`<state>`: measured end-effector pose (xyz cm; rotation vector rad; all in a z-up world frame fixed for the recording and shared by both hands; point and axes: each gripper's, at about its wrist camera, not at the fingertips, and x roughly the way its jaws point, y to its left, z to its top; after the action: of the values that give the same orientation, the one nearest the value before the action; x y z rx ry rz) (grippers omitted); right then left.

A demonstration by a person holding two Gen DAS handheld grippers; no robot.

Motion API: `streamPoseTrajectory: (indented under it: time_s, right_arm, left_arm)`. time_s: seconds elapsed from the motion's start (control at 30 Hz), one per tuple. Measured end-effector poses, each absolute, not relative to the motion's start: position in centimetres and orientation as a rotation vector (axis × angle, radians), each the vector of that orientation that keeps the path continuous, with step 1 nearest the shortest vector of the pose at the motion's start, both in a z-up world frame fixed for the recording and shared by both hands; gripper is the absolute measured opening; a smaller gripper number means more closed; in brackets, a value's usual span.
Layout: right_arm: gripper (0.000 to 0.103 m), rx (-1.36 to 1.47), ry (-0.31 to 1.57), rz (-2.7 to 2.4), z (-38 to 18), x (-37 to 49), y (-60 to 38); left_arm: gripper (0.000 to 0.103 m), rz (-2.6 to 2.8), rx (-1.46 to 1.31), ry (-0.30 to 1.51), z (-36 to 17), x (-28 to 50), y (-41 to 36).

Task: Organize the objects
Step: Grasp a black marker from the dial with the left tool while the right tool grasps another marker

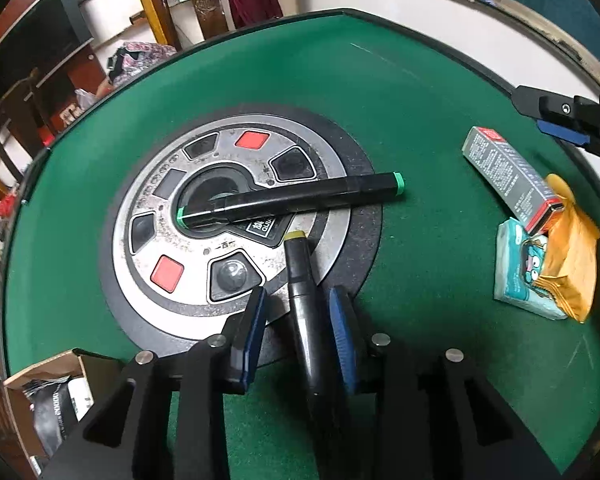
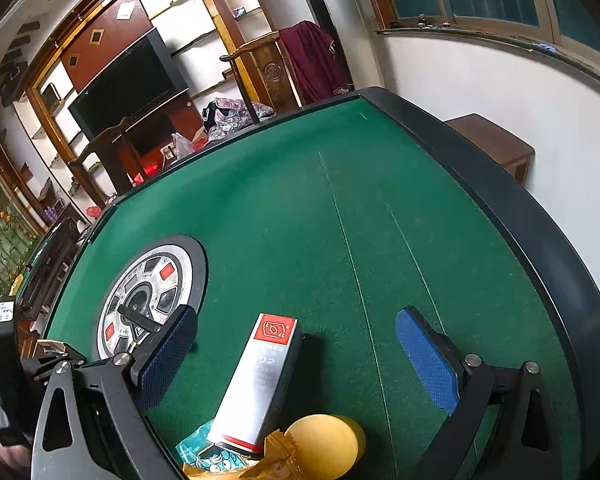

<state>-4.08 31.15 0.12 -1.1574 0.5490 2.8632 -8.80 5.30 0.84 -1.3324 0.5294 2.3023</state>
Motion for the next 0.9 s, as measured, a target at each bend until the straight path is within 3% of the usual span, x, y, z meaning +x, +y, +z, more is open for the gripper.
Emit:
streamPoseTrajectory:
  time_s: [0.23,0.27,0.3,0.57,0.8,0.9]
  right_arm:
    - [0.102,-1.175,0.540,2.859,-0.3,-4.3,31.0]
    - [0.102,-1.177,0.540,2.866,-0.2,-4.3,30.9]
    - [0.102,-1.178,0.536,2.874,-0.2,-4.2,30.7]
    - [0.102,-1.296,0.503,3.006,2.4,-4.9,27.3]
    - [0.100,-1.660,-0.160,3.040,1.3,-11.1,15.2]
    - [0.085,-1.782,-0.346,2.980,-0.9,-13.2,12.0]
  left_arm:
    - [0.030,2.357,-1.369,0.409,0.8,-6.5,4.3]
    - [0.018,2.352,-1.386,0.364,0.9,-6.2,3.9]
    - [0.014,2.348,-1.395,0.317,1.1,-5.7,3.7]
    - [0.014,2.368,-1.338,-0.006,2.8,-1.6,-0.2]
    - [0.014,2.381,-1.221,-0.195,5.3,2.1,-4.3]
    - [0.014,2.381,-1.205,-0.240,5.6,3.4,-5.8]
